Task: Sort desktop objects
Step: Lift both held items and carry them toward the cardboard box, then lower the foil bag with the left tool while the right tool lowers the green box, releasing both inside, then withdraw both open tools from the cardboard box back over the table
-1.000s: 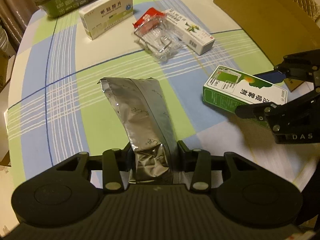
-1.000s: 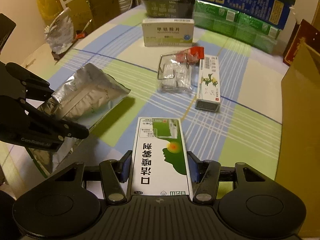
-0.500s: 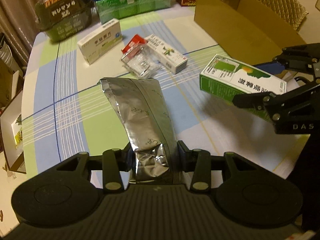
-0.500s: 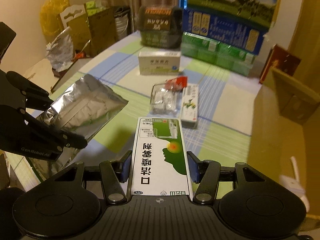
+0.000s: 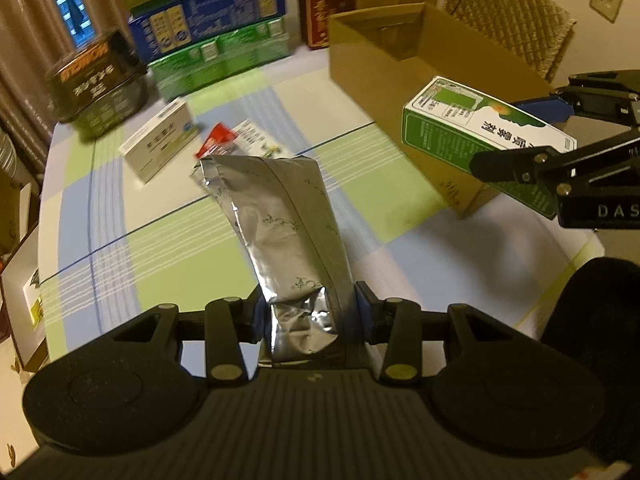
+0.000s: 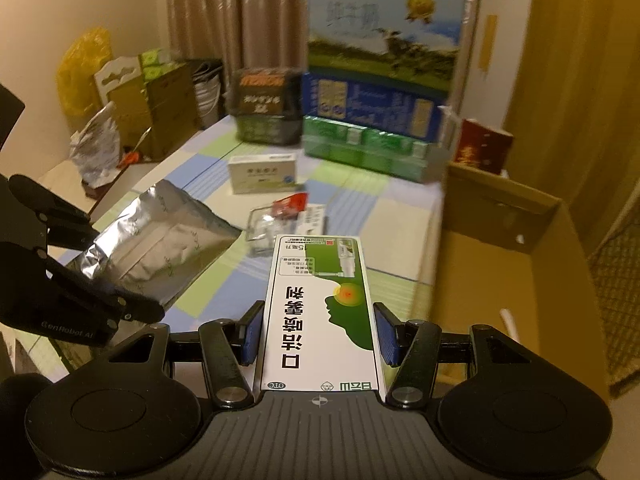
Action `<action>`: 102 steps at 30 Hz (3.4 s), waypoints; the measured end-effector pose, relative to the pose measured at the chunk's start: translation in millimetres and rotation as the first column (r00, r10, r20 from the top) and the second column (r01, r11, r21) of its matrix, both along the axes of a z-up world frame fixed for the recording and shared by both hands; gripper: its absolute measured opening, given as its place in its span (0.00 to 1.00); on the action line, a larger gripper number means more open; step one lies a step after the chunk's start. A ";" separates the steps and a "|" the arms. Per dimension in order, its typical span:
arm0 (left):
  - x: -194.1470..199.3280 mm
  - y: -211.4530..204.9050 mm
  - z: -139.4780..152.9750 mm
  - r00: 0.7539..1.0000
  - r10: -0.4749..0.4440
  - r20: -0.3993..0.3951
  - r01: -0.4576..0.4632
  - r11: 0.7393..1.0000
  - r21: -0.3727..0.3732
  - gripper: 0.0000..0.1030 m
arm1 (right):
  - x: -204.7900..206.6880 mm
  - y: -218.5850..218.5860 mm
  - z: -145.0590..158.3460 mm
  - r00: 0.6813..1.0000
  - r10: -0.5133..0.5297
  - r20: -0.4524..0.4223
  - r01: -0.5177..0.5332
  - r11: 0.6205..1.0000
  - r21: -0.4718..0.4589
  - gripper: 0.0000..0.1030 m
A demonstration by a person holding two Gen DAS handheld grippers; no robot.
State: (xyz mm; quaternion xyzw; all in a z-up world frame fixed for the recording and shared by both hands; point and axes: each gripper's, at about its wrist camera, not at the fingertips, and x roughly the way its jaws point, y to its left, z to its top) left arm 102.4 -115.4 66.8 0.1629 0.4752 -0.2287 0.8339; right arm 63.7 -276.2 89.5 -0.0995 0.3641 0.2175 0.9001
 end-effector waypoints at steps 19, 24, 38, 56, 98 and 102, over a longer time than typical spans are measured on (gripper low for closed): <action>-17.4 -117.0 23.1 0.983 -0.183 0.036 0.184 0.982 -0.049 0.37 | -13.2 -124.3 22.5 0.979 -0.200 0.032 0.200 0.980 0.024 0.51; -13.4 -142.6 26.8 0.978 -0.205 0.042 0.208 0.976 -0.064 0.37 | -9.7 -147.5 23.7 0.971 -0.235 0.032 0.235 0.972 0.025 0.51; 21.2 -195.6 33.7 0.974 -0.220 0.047 0.224 0.969 -0.106 0.37 | 29.3 -181.4 13.0 0.960 -0.281 0.010 0.281 0.960 0.016 0.51; 89.1 -217.6 28.4 0.987 -0.157 0.024 0.159 0.975 -0.157 0.37 | 89.5 -187.7 -1.2 0.959 -0.283 0.002 0.283 0.959 0.013 0.51; 106.3 -179.6 8.4 0.998 -0.028 0.048 0.036 0.983 -0.180 0.53 | 111.7 -187.3 -14.8 0.956 -0.292 -0.019 0.292 0.955 0.046 0.62; 97.3 -167.6 7.0 0.999 -0.009 0.044 0.017 0.983 -0.185 0.59 | 94.0 -187.9 -15.9 0.955 -0.296 -0.034 0.297 0.954 0.039 0.68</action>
